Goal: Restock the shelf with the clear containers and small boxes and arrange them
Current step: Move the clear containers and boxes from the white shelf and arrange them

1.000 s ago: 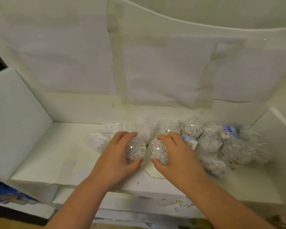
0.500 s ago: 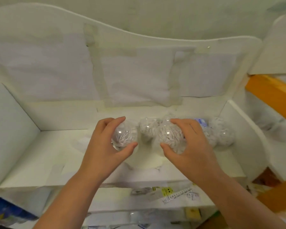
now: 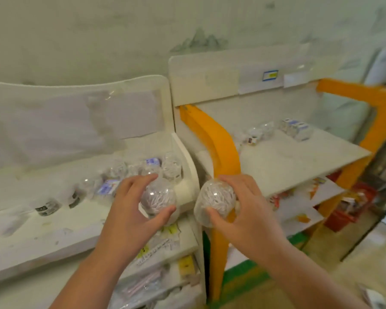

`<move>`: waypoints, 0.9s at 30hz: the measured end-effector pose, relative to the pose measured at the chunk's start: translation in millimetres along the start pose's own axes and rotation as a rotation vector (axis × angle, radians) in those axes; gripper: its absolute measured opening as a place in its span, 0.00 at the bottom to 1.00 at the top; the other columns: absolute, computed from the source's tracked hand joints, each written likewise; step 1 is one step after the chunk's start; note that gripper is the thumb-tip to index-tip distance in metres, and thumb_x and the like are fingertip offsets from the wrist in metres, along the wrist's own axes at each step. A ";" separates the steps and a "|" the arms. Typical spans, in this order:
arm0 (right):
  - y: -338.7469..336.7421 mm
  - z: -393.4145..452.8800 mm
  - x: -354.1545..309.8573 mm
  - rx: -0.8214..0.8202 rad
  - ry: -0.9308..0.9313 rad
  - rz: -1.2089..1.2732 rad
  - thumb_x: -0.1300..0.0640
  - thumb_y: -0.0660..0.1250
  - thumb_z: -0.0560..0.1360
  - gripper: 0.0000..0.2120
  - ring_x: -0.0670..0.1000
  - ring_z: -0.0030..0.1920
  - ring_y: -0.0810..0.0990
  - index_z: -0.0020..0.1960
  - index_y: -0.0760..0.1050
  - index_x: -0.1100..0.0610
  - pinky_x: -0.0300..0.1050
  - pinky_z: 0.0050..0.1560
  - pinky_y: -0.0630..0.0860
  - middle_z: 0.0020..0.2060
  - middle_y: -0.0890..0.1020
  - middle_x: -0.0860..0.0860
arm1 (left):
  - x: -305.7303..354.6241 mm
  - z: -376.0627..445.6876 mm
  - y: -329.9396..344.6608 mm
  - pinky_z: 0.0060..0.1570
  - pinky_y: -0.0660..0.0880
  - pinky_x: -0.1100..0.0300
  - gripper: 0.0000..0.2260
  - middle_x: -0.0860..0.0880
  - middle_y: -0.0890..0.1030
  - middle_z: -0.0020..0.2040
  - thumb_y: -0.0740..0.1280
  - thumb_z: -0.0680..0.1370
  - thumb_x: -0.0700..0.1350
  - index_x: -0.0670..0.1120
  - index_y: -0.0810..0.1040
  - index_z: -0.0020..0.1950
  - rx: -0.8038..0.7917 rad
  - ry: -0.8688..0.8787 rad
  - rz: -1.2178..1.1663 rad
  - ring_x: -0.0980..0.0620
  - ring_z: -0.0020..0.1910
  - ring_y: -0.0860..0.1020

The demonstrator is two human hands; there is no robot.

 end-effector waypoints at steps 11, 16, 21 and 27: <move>-143.7 -58.1 103.3 0.069 0.177 -0.080 0.41 0.71 0.71 0.31 0.39 0.61 0.70 0.70 0.62 0.37 0.35 0.57 0.71 0.63 0.65 0.34 | 141.8 8.1 126.5 0.60 0.61 0.68 0.29 0.62 0.67 0.62 0.75 0.68 0.60 0.66 0.66 0.66 -0.123 0.104 -0.099 0.70 0.58 0.64; -166.3 -48.3 146.8 0.086 0.235 -0.084 0.39 0.70 0.71 0.30 0.37 0.59 0.69 0.70 0.61 0.36 0.31 0.55 0.68 0.62 0.63 0.32 | 162.4 35.2 169.4 0.59 0.62 0.68 0.31 0.63 0.66 0.61 0.75 0.68 0.60 0.65 0.66 0.68 -0.120 0.089 -0.095 0.68 0.59 0.64; -169.8 -14.4 193.7 0.050 0.237 -0.105 0.40 0.72 0.72 0.31 0.38 0.60 0.69 0.70 0.62 0.38 0.33 0.56 0.69 0.64 0.65 0.34 | 168.7 73.0 216.2 0.57 0.63 0.66 0.32 0.64 0.64 0.61 0.75 0.68 0.61 0.65 0.66 0.69 -0.097 0.045 -0.096 0.65 0.59 0.65; -171.1 55.8 251.5 -0.015 0.242 -0.101 0.41 0.72 0.71 0.30 0.39 0.58 0.72 0.68 0.62 0.35 0.39 0.57 0.75 0.64 0.64 0.32 | 166.5 129.8 267.8 0.61 0.67 0.63 0.32 0.61 0.66 0.62 0.73 0.68 0.63 0.65 0.65 0.69 -0.064 0.010 -0.121 0.61 0.61 0.69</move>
Point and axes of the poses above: each hand's wrist, its own z-axis towards the middle knuckle, its own y-axis out of the palm, x = y × z, the point moved 4 cm from there along z, towards the middle knuckle
